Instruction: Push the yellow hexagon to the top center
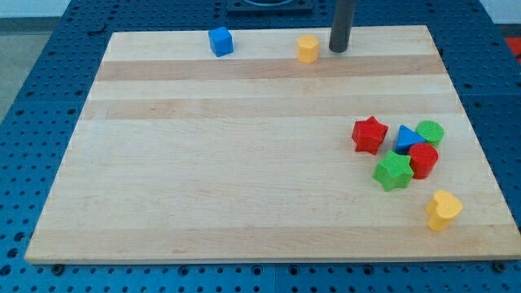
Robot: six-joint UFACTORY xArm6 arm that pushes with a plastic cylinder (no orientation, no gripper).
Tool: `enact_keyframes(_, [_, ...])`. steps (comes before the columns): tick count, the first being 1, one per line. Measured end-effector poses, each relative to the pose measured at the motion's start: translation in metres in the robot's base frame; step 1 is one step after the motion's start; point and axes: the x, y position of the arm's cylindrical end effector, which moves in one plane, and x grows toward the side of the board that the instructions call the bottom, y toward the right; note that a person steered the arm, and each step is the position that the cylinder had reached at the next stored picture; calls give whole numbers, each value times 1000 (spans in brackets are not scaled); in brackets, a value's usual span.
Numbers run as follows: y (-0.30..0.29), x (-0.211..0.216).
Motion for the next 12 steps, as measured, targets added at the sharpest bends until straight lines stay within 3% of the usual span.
enact_keyframes(4, [-45, 4])
enact_keyframes(6, [-60, 34])
enact_keyframes(9, [-128, 26])
enact_keyframes(11, [-85, 41])
enact_keyframes(12, [-82, 13])
